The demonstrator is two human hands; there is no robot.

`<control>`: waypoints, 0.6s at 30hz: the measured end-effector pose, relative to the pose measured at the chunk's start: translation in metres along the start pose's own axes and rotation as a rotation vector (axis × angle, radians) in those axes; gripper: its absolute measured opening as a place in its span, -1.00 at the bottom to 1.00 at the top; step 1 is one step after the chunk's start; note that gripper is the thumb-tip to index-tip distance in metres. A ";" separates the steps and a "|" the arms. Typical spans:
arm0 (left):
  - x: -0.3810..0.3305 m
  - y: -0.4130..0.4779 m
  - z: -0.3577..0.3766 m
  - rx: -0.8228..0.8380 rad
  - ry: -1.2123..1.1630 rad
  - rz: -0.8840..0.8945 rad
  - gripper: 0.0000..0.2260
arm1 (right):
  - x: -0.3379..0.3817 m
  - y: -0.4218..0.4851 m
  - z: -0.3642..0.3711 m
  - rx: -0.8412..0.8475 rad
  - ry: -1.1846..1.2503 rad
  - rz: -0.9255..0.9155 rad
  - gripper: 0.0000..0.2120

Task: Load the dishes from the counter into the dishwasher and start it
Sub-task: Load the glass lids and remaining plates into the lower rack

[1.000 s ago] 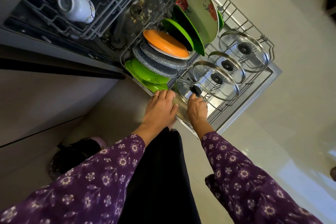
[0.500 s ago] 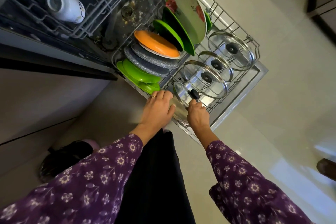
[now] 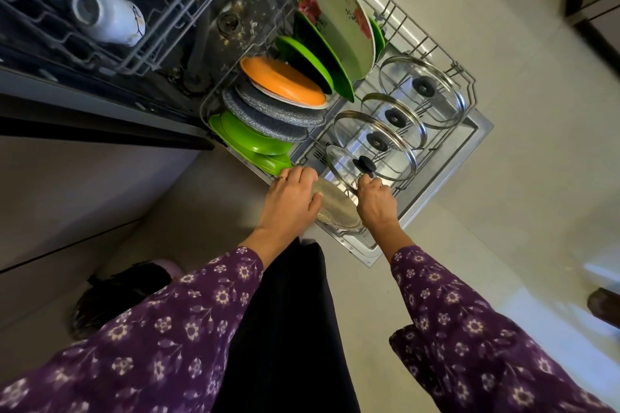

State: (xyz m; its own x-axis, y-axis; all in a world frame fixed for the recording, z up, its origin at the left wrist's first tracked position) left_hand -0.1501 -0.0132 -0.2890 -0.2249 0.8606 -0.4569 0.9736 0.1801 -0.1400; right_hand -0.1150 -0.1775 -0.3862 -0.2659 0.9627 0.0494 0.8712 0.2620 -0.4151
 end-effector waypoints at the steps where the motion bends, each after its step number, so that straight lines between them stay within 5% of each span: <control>1: 0.000 0.001 0.001 0.005 -0.002 -0.001 -0.82 | -0.001 0.001 0.001 0.002 0.013 0.005 -0.79; 18: 0.003 0.008 0.004 0.015 -0.021 -0.014 -0.83 | -0.014 -0.003 0.012 0.072 -0.032 -0.066 -0.75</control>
State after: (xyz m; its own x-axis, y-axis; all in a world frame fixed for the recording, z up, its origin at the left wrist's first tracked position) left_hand -0.1432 -0.0110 -0.2956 -0.2391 0.8481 -0.4728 0.9698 0.1847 -0.1591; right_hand -0.1188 -0.1928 -0.3962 -0.3352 0.9408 0.0504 0.8200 0.3177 -0.4761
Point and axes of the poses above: each hand's wrist, its own y-axis towards the middle knuckle, its own z-axis out of the palm, x = y × z, the point moved 8 cm from there along y, towards the middle knuckle, and after that the axes turned 13 degrees about -x, right-handed, at the moved point
